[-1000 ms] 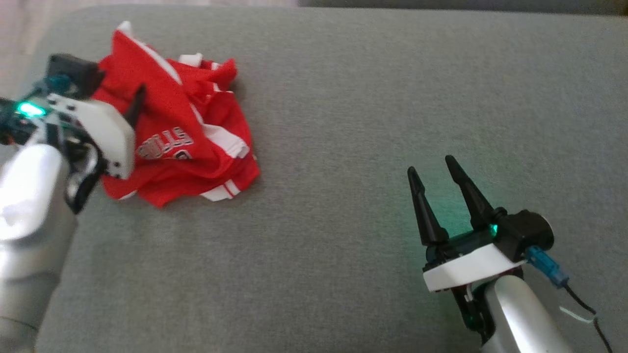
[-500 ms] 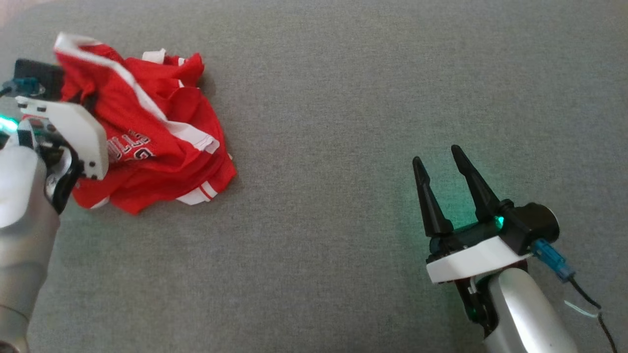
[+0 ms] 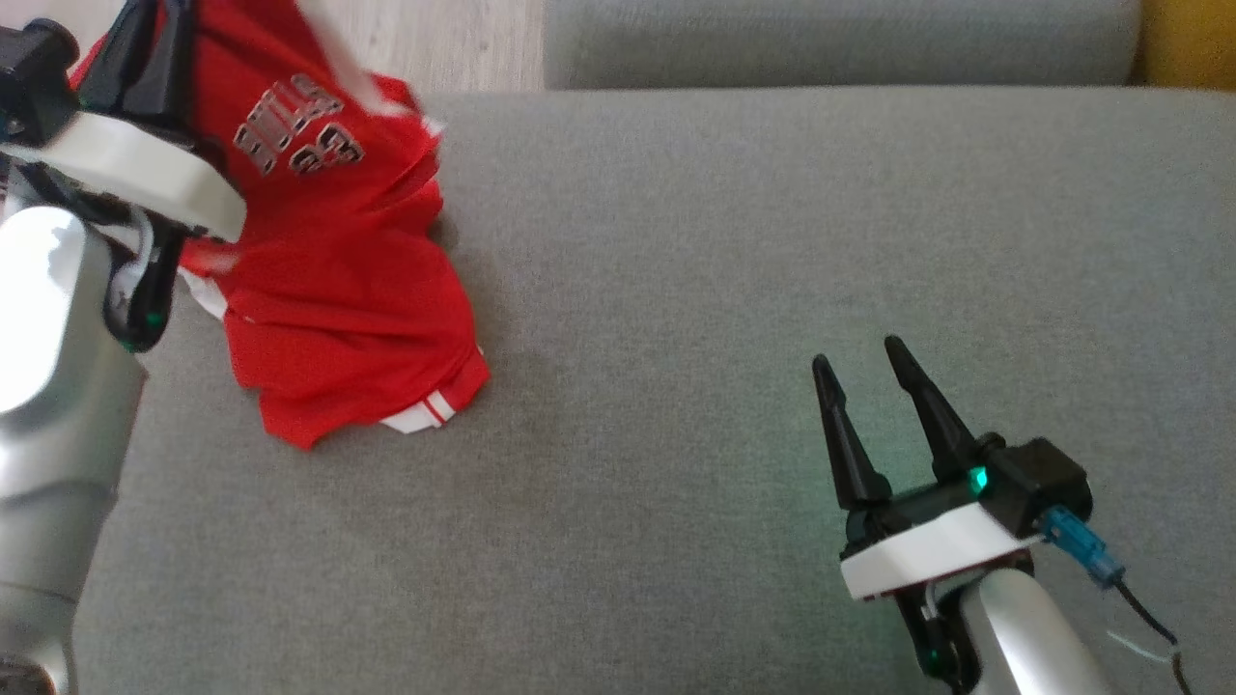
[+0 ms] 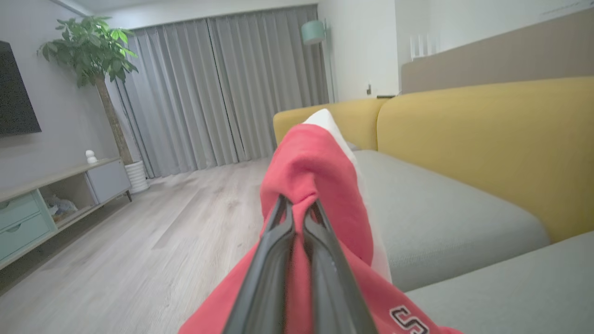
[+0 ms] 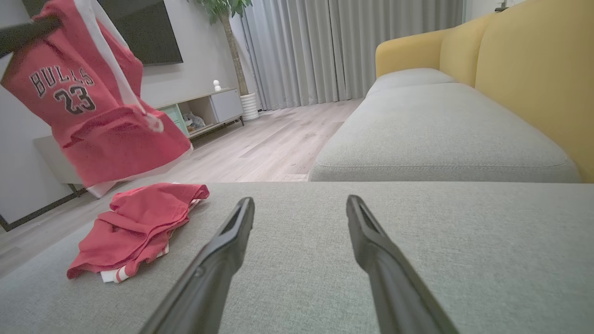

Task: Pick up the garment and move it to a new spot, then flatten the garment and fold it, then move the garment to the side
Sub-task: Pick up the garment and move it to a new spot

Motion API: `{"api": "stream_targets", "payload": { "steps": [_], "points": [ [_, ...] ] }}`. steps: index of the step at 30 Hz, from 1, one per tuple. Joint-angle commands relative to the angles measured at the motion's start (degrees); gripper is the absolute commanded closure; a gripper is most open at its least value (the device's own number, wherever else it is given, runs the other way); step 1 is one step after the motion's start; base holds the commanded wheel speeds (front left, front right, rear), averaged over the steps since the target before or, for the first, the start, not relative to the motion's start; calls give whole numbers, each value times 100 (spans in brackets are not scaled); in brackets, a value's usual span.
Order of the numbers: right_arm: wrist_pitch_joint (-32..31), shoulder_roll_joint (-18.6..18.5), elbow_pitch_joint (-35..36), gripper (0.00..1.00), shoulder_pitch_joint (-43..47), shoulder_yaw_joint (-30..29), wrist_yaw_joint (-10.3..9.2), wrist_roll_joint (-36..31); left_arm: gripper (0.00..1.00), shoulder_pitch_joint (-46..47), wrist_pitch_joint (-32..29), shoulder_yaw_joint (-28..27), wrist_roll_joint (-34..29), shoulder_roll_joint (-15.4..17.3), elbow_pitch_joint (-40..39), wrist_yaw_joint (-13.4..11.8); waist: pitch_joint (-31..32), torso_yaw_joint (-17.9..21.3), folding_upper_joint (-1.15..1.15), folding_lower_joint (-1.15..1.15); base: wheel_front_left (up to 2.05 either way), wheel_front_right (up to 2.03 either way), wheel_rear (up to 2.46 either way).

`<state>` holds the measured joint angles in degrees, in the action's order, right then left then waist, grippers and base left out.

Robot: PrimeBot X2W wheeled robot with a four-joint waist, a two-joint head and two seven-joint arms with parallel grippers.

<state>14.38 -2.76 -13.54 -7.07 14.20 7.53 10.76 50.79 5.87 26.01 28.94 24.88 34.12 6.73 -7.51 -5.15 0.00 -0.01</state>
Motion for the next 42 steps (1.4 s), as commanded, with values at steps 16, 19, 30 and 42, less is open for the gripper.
{"api": "stream_targets", "payload": {
  "steps": [16, 19, 30, 42],
  "points": [
    [62, -11, 163, 0, 138, 44, -4, 152, 100, -633, -557, 30, 192, 201, -2525, -408, 547, 306, 0, 1, 0, 0, 0],
    [62, -11, 207, 0, 103, 32, -4, 167, 100, -705, -708, 194, 189, 83, -2800, -443, 507, 520, 0, 1, 0, 0, 0],
    [62, -11, 541, 0, -219, 64, -4, 462, 100, -641, -960, 699, 125, -372, -2845, -459, -93, 1870, 0, 1, 0, 0, 0],
    [62, -11, 1012, 0, -384, 501, -4, 996, 100, 173, -796, 638, -51, -409, -1775, -391, -844, 3174, 0, 1, 0, 0, 0]
  ]
}}
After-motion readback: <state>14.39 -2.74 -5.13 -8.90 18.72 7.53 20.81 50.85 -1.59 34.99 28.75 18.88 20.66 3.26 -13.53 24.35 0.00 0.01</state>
